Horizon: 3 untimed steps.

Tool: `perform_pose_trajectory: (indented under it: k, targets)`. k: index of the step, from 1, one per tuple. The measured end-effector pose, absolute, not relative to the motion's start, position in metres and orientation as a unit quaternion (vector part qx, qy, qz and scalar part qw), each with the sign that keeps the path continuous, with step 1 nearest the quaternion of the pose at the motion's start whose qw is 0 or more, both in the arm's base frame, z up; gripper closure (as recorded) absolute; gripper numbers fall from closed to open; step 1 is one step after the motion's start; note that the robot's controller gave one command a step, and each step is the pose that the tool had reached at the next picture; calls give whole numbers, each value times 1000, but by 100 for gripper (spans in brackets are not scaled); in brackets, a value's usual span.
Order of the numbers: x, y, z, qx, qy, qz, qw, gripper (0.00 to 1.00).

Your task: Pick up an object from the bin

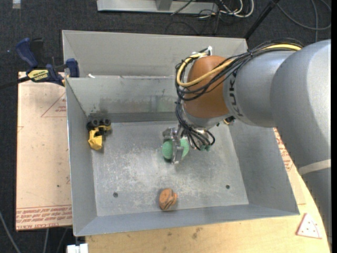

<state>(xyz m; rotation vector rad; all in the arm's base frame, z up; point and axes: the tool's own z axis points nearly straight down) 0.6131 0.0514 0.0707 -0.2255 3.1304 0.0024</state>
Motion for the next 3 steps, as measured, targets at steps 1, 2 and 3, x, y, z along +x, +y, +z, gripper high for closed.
perform_pose_trajectory:
  k: [1, 2, 3]
  targets:
    - [641, 25, 194, -74, 997, 0, 2, 100]
    - [640, 26, 194, -75, 997, 0, 2, 100]
    - [641, 44, 269, -84, 996, 0, 2, 100]
